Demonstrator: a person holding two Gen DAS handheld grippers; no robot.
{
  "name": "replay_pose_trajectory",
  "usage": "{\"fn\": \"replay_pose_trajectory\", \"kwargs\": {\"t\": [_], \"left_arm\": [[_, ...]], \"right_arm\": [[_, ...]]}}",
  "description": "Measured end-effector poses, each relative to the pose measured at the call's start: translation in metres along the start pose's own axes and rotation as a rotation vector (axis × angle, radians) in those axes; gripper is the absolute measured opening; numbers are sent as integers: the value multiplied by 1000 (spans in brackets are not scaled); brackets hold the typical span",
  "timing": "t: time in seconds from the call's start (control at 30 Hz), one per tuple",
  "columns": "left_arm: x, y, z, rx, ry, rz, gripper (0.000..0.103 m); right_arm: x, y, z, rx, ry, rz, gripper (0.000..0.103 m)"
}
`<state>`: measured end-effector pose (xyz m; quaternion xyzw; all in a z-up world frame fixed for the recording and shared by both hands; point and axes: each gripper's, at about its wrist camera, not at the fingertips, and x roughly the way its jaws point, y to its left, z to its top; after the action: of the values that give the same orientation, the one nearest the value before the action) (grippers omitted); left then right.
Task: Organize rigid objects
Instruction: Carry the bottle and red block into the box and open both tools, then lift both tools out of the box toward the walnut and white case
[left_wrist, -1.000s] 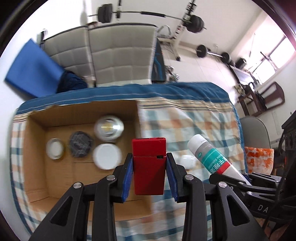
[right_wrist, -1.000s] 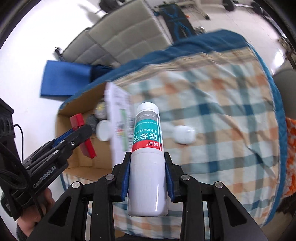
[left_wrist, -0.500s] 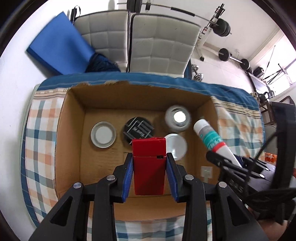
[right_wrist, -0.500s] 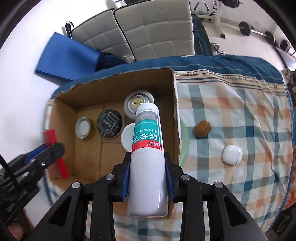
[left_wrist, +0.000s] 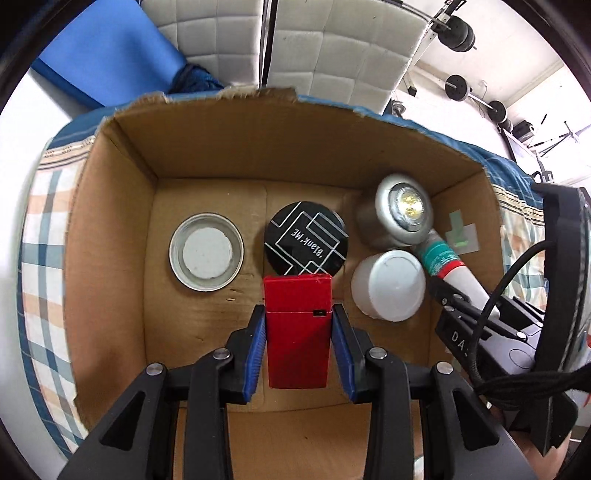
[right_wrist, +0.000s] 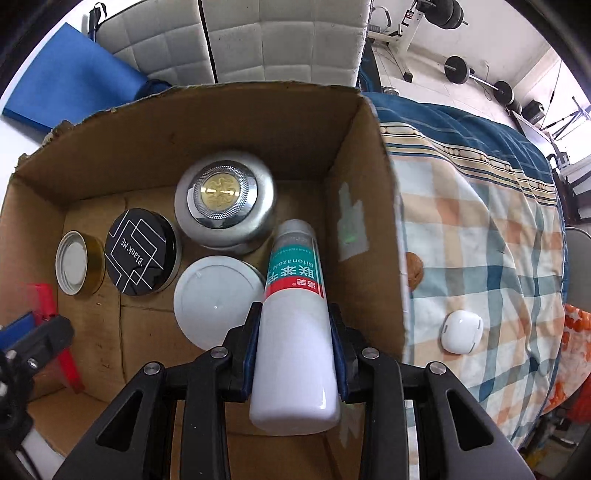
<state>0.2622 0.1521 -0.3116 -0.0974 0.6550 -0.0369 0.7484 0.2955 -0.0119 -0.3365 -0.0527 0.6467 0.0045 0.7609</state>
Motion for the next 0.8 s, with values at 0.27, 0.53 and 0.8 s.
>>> {"fn": "replay_pose_trajectory", "kwargs": {"t": [0.27,0.53,0.8], "left_arm": [[35,14,7,-19,82,-18,31],[59,24,1,-20,135,-21,32],[29,44,-4,-73,87,8,72]], "right_arm": [[15,13,12,-3,56,-106,38],[21,24,16,-7,124,-100,60],[13,42,2,-4,139,-40,88]]}}
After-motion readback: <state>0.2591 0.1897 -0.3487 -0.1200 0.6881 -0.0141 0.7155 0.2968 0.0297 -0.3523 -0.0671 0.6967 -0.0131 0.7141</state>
